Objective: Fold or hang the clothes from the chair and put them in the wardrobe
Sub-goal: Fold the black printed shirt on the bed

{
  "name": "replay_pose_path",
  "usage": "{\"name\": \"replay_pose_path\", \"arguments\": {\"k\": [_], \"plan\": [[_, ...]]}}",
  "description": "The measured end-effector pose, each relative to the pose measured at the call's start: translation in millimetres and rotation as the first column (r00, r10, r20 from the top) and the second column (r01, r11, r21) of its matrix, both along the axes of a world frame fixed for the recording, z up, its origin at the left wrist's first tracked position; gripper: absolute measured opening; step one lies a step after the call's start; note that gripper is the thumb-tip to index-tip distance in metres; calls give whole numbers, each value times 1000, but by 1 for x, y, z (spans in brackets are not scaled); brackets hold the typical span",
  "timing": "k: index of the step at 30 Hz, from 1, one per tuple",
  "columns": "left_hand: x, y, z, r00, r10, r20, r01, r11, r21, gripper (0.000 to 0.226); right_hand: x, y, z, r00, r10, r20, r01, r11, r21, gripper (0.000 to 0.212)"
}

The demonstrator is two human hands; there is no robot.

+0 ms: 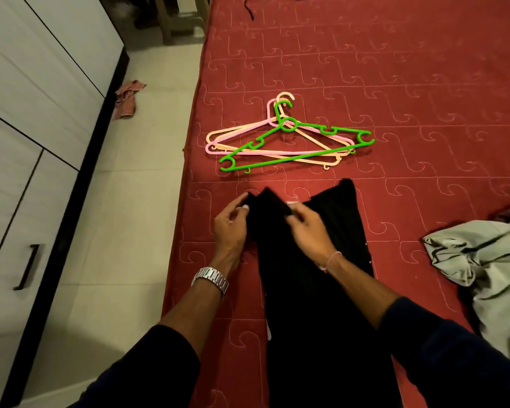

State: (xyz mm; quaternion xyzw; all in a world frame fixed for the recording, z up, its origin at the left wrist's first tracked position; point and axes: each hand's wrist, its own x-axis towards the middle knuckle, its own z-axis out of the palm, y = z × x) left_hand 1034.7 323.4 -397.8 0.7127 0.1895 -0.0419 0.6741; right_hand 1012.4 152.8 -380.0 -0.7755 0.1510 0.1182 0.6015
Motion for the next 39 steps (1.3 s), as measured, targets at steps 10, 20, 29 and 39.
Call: {"name": "replay_pose_path", "arguments": {"k": [10,20,29,39], "plan": [[22,-26,-7,960,-124,-250,201,929,311,34,-9,-48,-16,927,-271,-257,321,931,175,50],[65,-29,-5,906,-5,-424,-73,983,-167,16,-2,-50,-1,968,-234,-94,226,970,-92,56],[81,-26,2,913,35,-405,-273,793,-545,27,-1,-53,-13,970,-233,-74,233,972,-9,18],[75,-14,-6,869,167,-466,-118,984,131,42,8,-54,-16,976,-180,-122,181,983,-3,24]]}}
